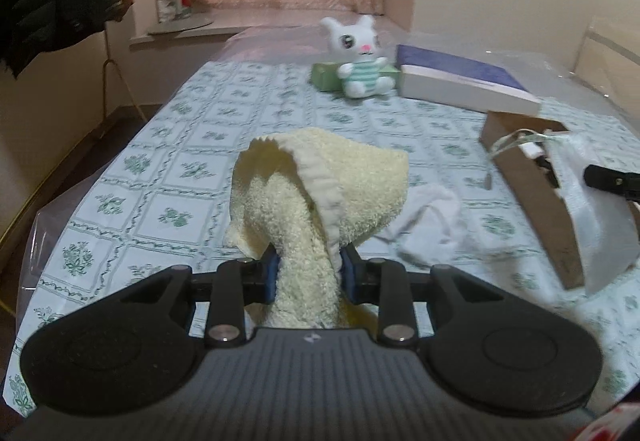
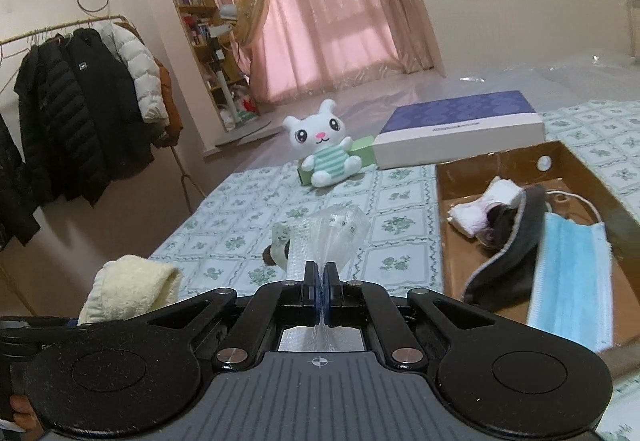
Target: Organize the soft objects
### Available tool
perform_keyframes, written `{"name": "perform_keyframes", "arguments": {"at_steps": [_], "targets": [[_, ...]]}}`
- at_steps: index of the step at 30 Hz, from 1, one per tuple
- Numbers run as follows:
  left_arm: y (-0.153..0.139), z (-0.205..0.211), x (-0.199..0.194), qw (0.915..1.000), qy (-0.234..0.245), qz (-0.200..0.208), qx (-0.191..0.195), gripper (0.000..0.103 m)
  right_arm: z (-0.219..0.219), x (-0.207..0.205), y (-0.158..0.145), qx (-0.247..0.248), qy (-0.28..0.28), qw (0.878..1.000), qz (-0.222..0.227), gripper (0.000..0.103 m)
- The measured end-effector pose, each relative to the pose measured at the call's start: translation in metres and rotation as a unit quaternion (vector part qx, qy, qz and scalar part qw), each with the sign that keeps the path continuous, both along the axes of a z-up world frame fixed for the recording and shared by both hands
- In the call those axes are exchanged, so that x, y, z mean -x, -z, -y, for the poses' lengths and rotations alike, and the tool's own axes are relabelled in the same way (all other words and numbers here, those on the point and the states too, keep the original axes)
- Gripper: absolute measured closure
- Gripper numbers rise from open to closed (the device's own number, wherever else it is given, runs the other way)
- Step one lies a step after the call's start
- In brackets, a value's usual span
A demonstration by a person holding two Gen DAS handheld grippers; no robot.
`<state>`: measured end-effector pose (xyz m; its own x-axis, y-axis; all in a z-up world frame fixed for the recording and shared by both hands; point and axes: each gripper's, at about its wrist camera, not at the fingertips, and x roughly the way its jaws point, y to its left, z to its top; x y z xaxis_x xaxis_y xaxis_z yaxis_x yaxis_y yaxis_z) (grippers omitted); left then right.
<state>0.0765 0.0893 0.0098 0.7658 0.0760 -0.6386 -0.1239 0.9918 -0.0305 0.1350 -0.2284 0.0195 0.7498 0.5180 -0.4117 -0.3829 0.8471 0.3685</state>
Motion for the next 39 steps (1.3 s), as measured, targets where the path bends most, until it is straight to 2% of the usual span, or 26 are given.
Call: {"name": "perform_keyframes", "arguments": {"at_steps": [6, 11, 23, 30, 35, 39], "targets": [[-0.015, 0.038, 0.010, 0.9988, 0.048, 0.005, 0.008, 0.075, 0.033, 0.021, -0.006, -0.003, 0.024, 1.000, -0.003, 0.101], [-0.025, 0.085, 0.002, 0.9937, 0.111, 0.007, 0.016, 0.075, 0.069, 0.029, -0.014, -0.004, 0.062, 0.998, 0.001, 0.101], [-0.038, 0.204, -0.050, 0.9702, 0.240, 0.016, 0.030, 0.075, 0.140, 0.007, -0.028, 0.011, 0.132, 0.991, 0.024, 0.101], [-0.026, 0.250, -0.078, 0.9616, 0.272, 0.005, 0.033, 0.075, 0.162, -0.017, -0.029, 0.022, 0.147, 0.988, 0.051, 0.101], [-0.012, 0.278, -0.100, 0.9587, 0.282, -0.004, 0.038, 0.075, 0.168, -0.038, -0.019, 0.038, 0.151, 0.985, 0.070, 0.101], [0.007, 0.300, -0.117, 0.9570, 0.288, -0.019, 0.031, 0.075, 0.168, -0.054, 0.001, 0.062, 0.139, 0.987, 0.053, 0.101]]}}
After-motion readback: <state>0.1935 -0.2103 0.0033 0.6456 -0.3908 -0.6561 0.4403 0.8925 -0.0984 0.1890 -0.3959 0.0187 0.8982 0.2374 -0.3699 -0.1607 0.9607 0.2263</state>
